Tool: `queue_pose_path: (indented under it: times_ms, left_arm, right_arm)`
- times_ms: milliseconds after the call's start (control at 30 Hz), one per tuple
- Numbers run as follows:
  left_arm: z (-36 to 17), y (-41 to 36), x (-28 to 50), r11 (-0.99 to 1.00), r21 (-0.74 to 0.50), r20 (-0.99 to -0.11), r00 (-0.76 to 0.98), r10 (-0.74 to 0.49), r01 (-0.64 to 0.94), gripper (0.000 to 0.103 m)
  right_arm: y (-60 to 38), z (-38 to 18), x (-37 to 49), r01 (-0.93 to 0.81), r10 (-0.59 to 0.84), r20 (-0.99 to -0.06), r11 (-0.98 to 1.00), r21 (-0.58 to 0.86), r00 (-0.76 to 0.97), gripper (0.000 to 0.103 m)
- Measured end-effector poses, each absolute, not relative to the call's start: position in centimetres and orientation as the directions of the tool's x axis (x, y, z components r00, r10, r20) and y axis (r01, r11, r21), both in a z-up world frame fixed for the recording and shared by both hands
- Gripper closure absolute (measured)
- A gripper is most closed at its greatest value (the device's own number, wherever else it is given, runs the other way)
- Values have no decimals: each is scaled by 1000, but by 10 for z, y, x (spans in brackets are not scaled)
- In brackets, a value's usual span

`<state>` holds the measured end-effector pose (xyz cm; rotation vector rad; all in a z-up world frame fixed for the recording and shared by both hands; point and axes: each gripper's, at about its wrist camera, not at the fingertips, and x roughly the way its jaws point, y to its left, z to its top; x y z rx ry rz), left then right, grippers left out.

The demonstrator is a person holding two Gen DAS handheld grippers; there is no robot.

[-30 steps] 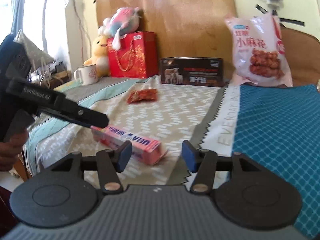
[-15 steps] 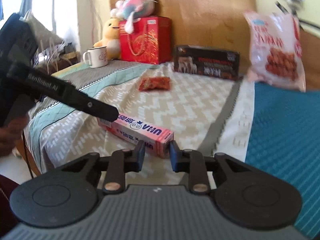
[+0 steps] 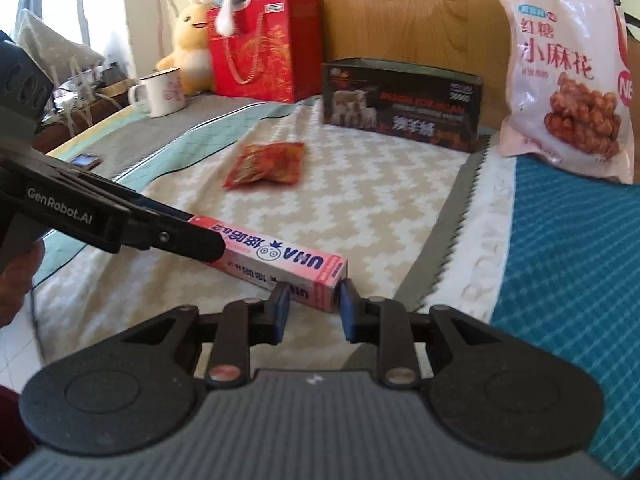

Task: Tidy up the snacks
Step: 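Lift the pink candy box and carry it into the tin box, then open the left tool to release the candy box in the box, then move the left tool down to the red snack bag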

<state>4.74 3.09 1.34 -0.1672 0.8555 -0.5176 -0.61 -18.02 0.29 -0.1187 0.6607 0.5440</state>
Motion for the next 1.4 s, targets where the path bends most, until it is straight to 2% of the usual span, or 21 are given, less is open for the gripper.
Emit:
queue_pose_path:
  times_ms: [100,200,400,567,667,767,833,867,967,1033,1100,1267,1333,1400]
  left_arm:
    - [22,23,75,856,-353,-672,534,-513,378,48]
    - [49,27,102,832,-380,-613,563,-554,405,48]
    - [101,27,178,864,-328,-549,667,-503,381,48]
    - [101,25,255,888,-324,-578,675,-458,326,48]
    - [82,23,287,902,-327,-621,656,-429,280,48]
    - [65,25,306,915,-327,-651,645,-399,236,48]
    - [60,30,304,907,-349,-642,644,-415,237,46]
    - [62,35,299,902,-358,-628,652,-425,243,46]
    - [71,55,270,881,-389,-575,676,-460,268,43]
    - [73,74,246,875,-401,-559,685,-467,270,38]
    - [70,89,221,873,-398,-564,675,-476,282,38]
    - [40,99,178,874,-371,-636,601,-485,313,38]
    - [26,93,174,897,-334,-678,587,-442,290,38]
    - [15,88,171,910,-318,-714,564,-415,266,38]
  right_arm:
    - [-190,8,14,-480,429,-604,873,86,672,73]
    - [-197,23,33,-456,425,-566,885,96,707,74]
    - [-189,64,97,-439,420,-406,897,52,812,74]
    - [-185,69,176,-393,410,-291,912,118,864,74]
    - [-180,58,217,-348,391,-325,919,183,861,74]
    - [-171,43,239,-340,384,-383,923,180,840,72]
    - [-166,37,237,-319,347,-400,938,138,848,71]
    - [-166,37,232,-318,341,-393,940,126,854,66]
    - [-174,40,205,-316,338,-341,941,119,877,64]
    - [-182,40,177,-340,369,-331,929,145,868,64]
    - [-181,33,154,-399,441,-375,898,186,816,63]
    - [-165,-1,112,-525,623,-512,780,342,592,63]
    - [-155,-11,110,-512,649,-531,759,402,545,63]
    - [-144,-13,110,-505,644,-527,764,403,554,63]
